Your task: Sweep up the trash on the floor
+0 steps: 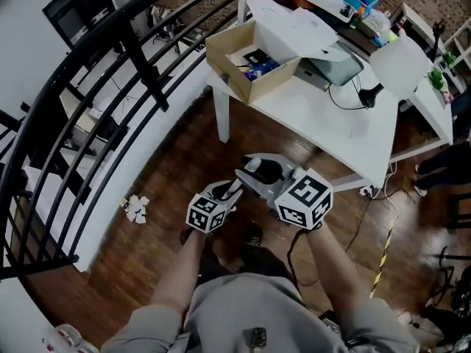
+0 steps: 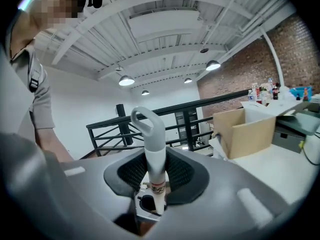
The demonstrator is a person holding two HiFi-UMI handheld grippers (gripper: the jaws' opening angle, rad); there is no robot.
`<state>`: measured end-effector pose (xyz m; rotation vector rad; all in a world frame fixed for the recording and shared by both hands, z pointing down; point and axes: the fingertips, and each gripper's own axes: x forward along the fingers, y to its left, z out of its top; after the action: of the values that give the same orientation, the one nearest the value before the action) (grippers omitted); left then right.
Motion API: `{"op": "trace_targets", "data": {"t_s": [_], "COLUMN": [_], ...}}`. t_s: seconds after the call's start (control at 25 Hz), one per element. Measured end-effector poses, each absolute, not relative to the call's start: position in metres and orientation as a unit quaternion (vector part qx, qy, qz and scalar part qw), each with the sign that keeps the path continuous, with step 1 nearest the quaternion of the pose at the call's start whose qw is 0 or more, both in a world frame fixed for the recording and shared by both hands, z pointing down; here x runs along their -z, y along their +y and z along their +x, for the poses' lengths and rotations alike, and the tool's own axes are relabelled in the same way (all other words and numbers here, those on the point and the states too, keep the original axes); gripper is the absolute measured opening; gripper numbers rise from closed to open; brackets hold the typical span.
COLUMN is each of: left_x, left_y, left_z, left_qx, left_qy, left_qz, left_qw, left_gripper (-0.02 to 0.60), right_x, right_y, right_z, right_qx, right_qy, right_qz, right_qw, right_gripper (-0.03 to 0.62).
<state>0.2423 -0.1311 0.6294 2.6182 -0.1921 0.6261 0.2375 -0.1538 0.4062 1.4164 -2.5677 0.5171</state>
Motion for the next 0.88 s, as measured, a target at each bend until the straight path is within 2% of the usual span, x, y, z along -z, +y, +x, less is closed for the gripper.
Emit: {"op": "trace_targets", "data": {"t_s": [0.2, 0.44, 0.76, 0.88], "left_x": [-0.646, -0.667, -0.720, -0.733], "left_y": [-0.084, -0.052, -0.048, -0.047], "left_z": [0.334, 0.409, 0.468, 0.483], "left_qx": [-0.256, -0.285, -0.307, -0.308], "left_qy": [-0.013, 0.054, 0.092, 0.095], "left_qz": [0.944, 0.936, 0.924, 0.920], "left_qw": [0.210, 0.200, 0.209, 0.221], "left_gripper": [0.138, 0.138, 0.138, 0.141], "right_x": [-0.421, -0.442, -0.497, -0.511], "right_y": [-0.111, -0.083, -0.088, -0.092], "right_z": [0.331, 0.410, 0.476, 0.495], "right_qx": [-0.184, -0.198, -0.226, -0.238], "right_qy": [-0.832, -0.788, -0.747, -0.731], "right_qz": [0.519, 0.579, 0.618, 0.634], "right_qw": [0.071, 0.064, 0.098, 0.088], "right_gripper": [0.095, 0.095, 0.095, 0.096]}}
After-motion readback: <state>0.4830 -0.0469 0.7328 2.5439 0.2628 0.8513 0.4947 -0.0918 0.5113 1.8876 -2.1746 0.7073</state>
